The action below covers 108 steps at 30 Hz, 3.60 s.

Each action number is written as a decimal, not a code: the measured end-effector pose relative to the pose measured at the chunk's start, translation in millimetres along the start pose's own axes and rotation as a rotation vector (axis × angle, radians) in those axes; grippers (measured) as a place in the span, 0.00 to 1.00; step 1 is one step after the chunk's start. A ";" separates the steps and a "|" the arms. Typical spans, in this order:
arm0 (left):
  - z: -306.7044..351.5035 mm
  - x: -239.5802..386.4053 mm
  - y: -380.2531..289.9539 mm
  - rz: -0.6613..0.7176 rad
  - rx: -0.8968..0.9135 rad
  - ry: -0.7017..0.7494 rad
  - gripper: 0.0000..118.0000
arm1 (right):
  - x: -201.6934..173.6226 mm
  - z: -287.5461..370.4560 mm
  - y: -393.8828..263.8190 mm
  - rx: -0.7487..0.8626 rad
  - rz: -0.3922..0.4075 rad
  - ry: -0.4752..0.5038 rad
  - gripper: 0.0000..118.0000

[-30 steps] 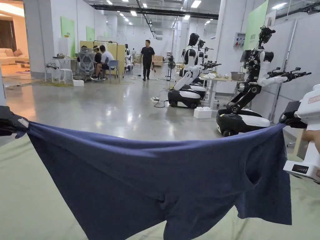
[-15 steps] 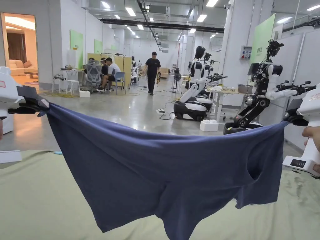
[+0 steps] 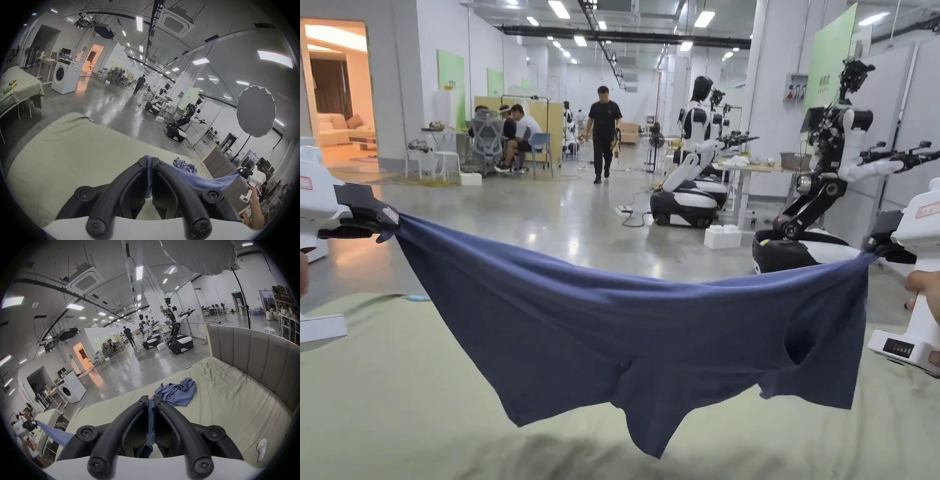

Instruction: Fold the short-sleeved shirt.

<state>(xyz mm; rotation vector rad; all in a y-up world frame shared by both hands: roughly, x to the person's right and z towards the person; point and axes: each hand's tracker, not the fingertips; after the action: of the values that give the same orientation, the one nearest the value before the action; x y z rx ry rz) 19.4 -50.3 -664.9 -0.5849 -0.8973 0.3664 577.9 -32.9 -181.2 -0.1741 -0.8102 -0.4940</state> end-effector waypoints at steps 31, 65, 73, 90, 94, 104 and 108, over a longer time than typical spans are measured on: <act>148.9 -130.7 -363.2 0.163 -0.424 0.024 0.32 | 225.1 179.7 -364.2 -0.384 -0.175 -0.113 0.28; -46.7 68.3 -286.4 -0.299 -0.420 -0.130 0.82 | 98.9 361.9 -398.6 -0.070 0.008 0.095 0.02; -280.2 15.4 -288.0 -0.268 -0.632 0.195 0.82 | 118.7 336.8 -402.8 -0.153 -0.004 0.019 0.02; -239.3 53.0 -325.8 -0.245 -0.671 -0.029 0.02 | 158.6 312.7 -384.4 -0.142 -0.095 -0.001 0.02; -176.3 68.2 -312.8 -0.226 -0.604 -0.146 0.02 | 177.8 270.3 -348.5 -0.161 -0.100 0.055 0.02; -34.5 58.0 -320.0 -0.098 -0.580 -0.307 0.02 | 226.4 35.4 -326.1 -0.605 0.030 -0.148 0.78; -15.0 45.3 -320.6 -0.066 -0.587 -0.304 0.02 | 206.4 28.0 -340.2 -0.587 0.085 -0.210 0.54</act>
<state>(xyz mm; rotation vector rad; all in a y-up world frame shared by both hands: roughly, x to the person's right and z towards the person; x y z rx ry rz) 76.2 -283.2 -446.7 -1.0537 -1.3274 0.1256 514.8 -394.0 -24.0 -0.8106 -0.8399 -0.6312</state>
